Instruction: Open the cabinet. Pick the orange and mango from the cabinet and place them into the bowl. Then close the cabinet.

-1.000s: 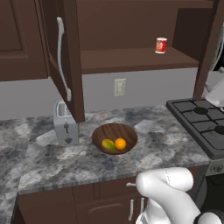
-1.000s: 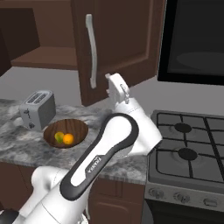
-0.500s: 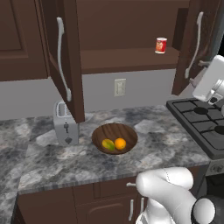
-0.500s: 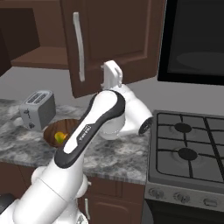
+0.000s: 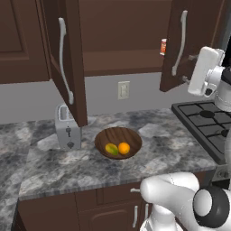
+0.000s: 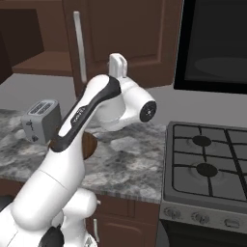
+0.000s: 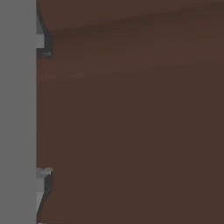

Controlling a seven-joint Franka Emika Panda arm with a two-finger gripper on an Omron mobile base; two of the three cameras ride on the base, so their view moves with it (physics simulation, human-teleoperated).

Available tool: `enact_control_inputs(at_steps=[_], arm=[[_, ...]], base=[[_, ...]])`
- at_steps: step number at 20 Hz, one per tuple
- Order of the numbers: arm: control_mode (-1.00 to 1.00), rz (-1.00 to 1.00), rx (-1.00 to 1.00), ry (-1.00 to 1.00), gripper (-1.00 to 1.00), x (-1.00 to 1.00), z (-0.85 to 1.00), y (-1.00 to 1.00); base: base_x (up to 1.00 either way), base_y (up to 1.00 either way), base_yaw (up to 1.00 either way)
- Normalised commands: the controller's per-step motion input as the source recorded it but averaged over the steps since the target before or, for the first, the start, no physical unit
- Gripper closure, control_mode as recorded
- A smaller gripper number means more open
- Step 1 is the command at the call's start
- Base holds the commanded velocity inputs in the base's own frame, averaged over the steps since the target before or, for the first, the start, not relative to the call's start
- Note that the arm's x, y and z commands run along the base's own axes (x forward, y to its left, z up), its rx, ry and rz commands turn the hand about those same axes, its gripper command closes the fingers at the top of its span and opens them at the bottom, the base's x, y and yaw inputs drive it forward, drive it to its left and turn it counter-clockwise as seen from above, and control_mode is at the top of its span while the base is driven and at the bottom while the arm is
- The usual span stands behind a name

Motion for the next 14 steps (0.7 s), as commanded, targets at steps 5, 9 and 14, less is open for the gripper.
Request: enact_control_inputs(at_steps=[5, 9, 14], arm=[[-1.0, -0.12, -0.03, 0.0, -1.0, 0.7, -0.25, 0.3], [-1.0, -0.12, 0.0, 0.0, -1.0, 0.64, -0.14, 0.27], [-1.0, -0.15, 0.0, 0.0, -1.0, 0.6, -0.05, 0.26]], base=[[0.0, 0.0, 0.0], [0.0, 0.0, 0.0], [0.0, 0.0, 0.0]])
